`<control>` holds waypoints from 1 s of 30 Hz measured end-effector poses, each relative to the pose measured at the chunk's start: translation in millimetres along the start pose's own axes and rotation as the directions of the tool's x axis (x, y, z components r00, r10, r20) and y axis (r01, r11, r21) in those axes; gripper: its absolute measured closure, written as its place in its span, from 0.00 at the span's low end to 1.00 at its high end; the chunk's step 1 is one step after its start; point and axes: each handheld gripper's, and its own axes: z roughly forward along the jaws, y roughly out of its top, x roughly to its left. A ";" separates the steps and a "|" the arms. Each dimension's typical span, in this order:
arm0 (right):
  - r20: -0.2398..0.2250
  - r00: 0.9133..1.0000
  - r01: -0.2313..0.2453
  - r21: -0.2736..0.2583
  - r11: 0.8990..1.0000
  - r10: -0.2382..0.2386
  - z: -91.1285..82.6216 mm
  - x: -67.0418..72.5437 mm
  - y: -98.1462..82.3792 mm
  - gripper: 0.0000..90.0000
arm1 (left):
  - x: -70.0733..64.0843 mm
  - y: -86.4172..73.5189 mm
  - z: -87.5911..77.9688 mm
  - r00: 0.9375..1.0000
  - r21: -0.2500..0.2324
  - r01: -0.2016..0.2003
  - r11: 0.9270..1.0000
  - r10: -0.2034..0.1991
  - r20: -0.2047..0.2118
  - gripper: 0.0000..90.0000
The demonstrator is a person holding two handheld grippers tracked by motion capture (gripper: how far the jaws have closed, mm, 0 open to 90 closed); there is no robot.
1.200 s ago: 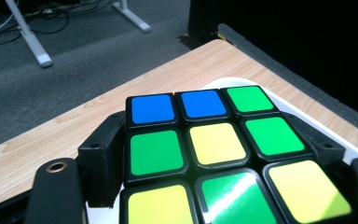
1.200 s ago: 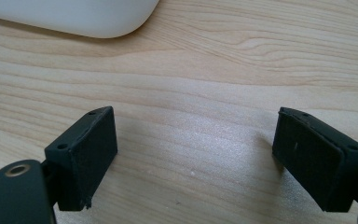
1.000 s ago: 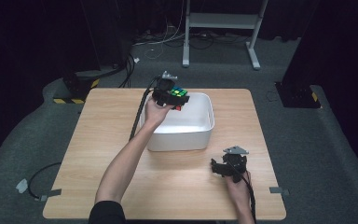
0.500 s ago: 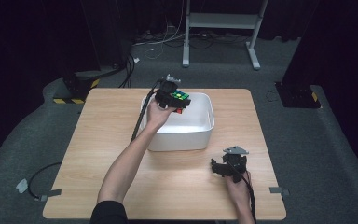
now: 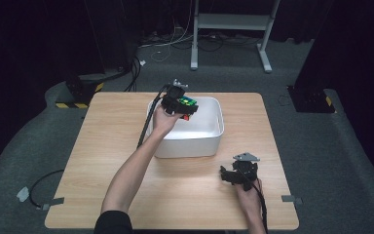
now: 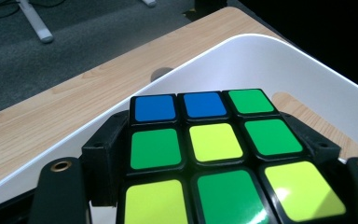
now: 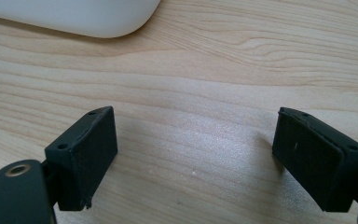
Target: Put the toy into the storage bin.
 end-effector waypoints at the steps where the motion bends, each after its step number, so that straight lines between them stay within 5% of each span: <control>1: 0.000 1.000 0.000 0.000 1.000 0.000 0.0 0.0 0.0 0.15 | 0.6 0.2 -1.1 1.000 0.000 0.000 1.000 0.000 -0.003 0.31; 30: 0.000 1.000 0.002 0.000 1.000 -0.002 0.0 0.1 -0.1 0.15 | -10.2 -3.7 -12.5 1.000 0.013 -0.010 1.000 0.010 0.015 0.33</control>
